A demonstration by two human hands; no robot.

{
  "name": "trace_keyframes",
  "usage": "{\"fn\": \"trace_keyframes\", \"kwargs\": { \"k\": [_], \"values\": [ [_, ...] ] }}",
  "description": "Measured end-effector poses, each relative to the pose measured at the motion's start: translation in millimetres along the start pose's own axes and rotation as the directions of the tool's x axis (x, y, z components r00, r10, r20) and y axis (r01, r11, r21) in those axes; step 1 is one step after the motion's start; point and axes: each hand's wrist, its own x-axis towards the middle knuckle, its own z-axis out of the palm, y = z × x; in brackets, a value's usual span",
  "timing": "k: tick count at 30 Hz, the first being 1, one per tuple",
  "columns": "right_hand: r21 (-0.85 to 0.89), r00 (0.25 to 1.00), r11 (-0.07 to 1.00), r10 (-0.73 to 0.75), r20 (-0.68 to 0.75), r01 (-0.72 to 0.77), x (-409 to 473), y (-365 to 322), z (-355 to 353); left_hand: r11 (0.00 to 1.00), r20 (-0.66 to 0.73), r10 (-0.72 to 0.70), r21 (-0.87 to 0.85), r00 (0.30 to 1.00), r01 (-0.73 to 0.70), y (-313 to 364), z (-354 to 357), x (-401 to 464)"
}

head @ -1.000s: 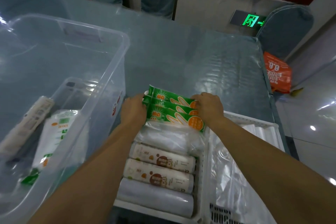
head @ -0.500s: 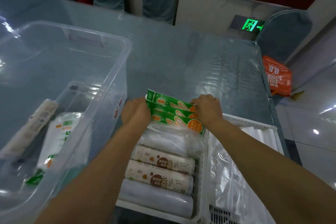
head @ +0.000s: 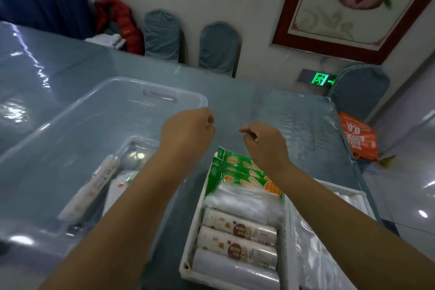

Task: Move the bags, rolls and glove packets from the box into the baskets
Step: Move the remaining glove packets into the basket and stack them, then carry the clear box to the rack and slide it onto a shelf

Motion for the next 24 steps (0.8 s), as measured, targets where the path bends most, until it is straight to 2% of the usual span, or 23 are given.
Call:
{"fn": "trace_keyframes", "kwargs": {
  "k": [5, 9, 14, 20, 24],
  "values": [
    [0.002, 0.997, 1.000, 0.020, 0.071, -0.020, -3.3, -76.9, 31.6, 1.000, -0.009, 0.000, 0.017, 1.000, 0.001, -73.9, -43.7, -10.7],
    [-0.061, 0.979, 0.986, 0.163, 0.120, -0.157, -12.7, -126.2, 64.8, 0.998, 0.015, -0.047, 0.041, 0.999, 0.046, -151.3, -75.7, -17.0],
    [-0.206, 0.961, 0.942, 0.275, 0.029, -0.263, -28.0, -160.0, 93.1, 0.994, 0.027, -0.054, 0.093, 0.998, 0.051, -244.5, -106.8, -19.9],
    [-0.193, 0.856, 0.835, 0.511, -0.075, -0.515, -50.1, -186.3, 103.7, 0.962, 0.149, 0.012, 0.267, 0.989, -0.052, -308.5, -122.6, -31.8],
    [-0.228, 0.780, 0.753, 0.624, -0.051, -0.618, -64.1, -203.1, 102.1, 0.986, 0.231, -0.078, 0.161, 0.970, 0.041, -322.8, -125.8, -42.4]
  ]
}}
